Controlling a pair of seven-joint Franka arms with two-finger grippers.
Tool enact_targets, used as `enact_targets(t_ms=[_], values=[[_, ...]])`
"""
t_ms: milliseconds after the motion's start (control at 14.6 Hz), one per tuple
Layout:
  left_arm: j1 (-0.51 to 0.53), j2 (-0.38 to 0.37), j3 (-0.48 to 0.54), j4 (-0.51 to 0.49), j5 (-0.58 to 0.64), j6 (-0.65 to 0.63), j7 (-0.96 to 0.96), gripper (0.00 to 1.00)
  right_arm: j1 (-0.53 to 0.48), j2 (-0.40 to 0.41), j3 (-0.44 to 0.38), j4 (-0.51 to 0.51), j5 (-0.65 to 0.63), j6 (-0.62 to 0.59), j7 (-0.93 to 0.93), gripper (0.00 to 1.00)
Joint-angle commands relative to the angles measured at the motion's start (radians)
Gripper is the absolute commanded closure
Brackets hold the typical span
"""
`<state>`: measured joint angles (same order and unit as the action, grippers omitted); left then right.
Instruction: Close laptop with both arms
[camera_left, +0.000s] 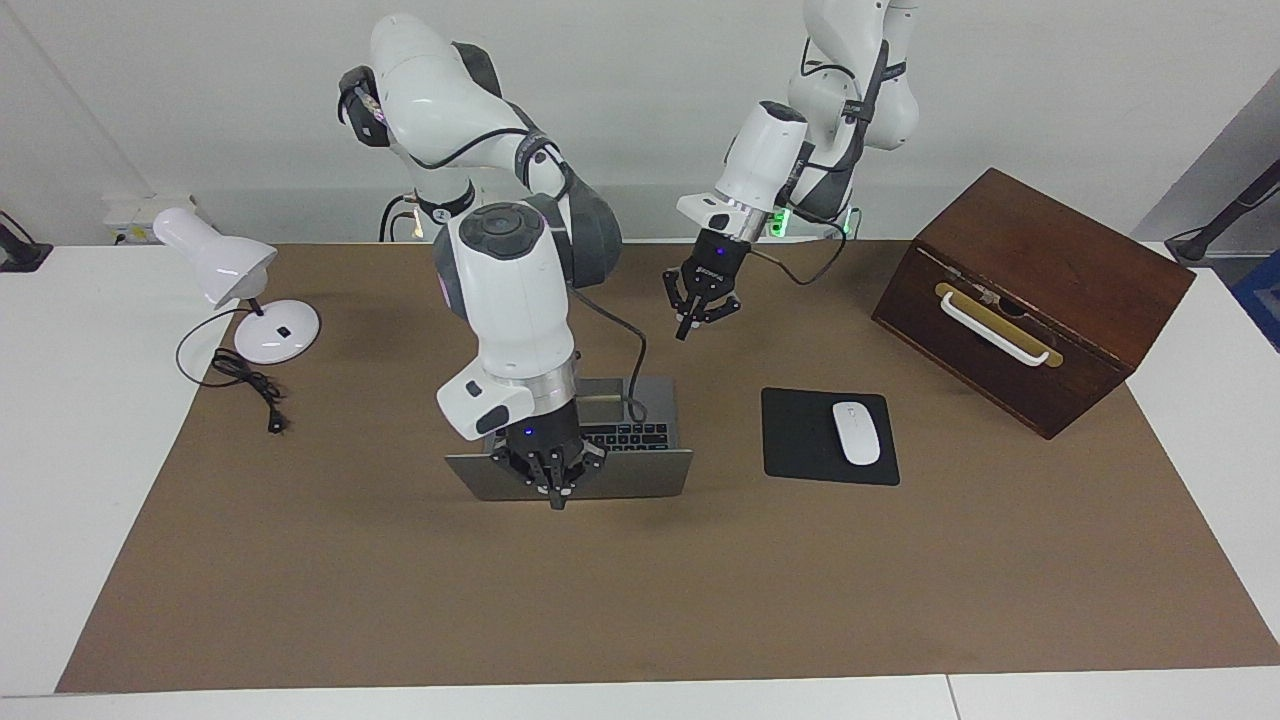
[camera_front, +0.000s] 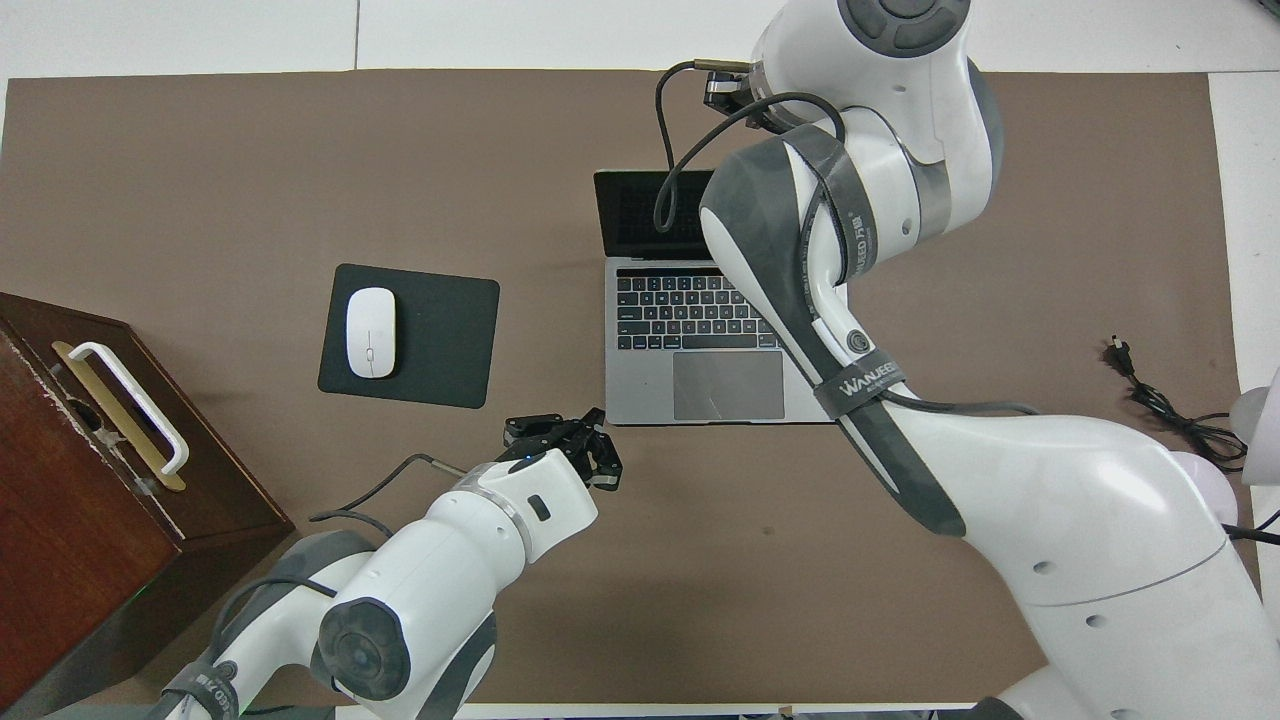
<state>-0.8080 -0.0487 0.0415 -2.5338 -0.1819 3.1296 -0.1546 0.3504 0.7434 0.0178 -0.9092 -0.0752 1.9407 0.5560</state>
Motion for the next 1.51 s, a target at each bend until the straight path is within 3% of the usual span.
enact_targets(t_ms=[0, 206, 686, 892, 1166, 1440], values=[[-0.033, 0.046, 0.017, 0.009, -0.013, 0.07, 0.02, 1.0, -0.007, -0.001, 0.011, -0.003, 0.008, -0.003, -0.022, 1.0], [-0.036, 0.088, 0.017, 0.024, -0.01, 0.102, 0.084, 1.0, -0.007, -0.012, 0.011, -0.025, 0.026, -0.019, -0.042, 1.0], [-0.011, 0.294, 0.017, 0.078, 0.018, 0.363, 0.145, 1.0, -0.04, -0.029, 0.054, -0.045, 0.129, -0.144, -0.076, 1.0], [0.015, 0.339, 0.015, 0.122, 0.036, 0.366, 0.144, 1.0, -0.048, -0.042, 0.054, -0.062, 0.186, -0.228, -0.087, 1.0], [0.073, 0.363, 0.015, 0.129, 0.113, 0.366, 0.144, 1.0, -0.06, -0.12, 0.054, -0.232, 0.262, -0.244, -0.087, 1.0], [0.076, 0.375, 0.015, 0.125, 0.122, 0.365, 0.142, 1.0, -0.054, -0.13, 0.054, -0.318, 0.334, -0.249, -0.088, 1.0]])
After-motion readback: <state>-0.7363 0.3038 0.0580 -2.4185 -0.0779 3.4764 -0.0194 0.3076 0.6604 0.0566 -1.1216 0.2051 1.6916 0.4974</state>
